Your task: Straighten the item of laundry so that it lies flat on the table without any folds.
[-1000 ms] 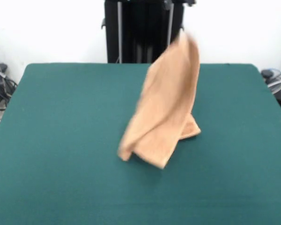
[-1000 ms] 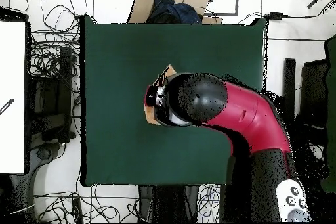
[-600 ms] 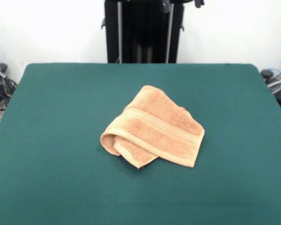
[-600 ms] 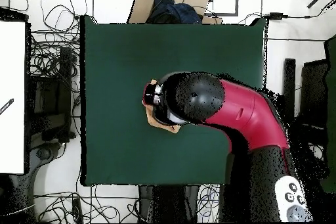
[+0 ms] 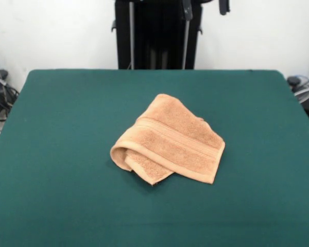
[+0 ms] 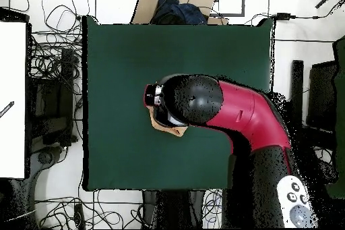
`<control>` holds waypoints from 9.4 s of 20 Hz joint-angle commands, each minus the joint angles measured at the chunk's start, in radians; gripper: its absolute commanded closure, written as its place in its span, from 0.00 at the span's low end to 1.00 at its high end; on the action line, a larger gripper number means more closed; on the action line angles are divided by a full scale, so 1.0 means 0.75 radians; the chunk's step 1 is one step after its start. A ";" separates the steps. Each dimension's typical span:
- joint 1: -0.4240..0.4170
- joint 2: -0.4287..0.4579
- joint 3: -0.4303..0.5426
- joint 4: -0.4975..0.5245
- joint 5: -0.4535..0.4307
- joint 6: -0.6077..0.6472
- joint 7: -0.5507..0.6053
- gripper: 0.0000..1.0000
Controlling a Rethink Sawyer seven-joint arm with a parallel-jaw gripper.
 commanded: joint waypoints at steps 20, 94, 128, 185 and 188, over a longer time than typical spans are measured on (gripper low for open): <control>0.221 0.285 -0.068 -0.017 -0.317 -0.235 0.122 0.00; 0.123 0.698 -0.021 -0.383 -0.552 -0.182 -0.021 0.00; 0.153 0.829 -0.047 -0.455 -0.566 -0.262 0.006 0.00; 0.173 0.876 -0.055 -0.460 -0.572 -0.284 0.014 0.00; 0.167 0.902 -0.052 -0.450 -0.572 -0.305 0.018 0.00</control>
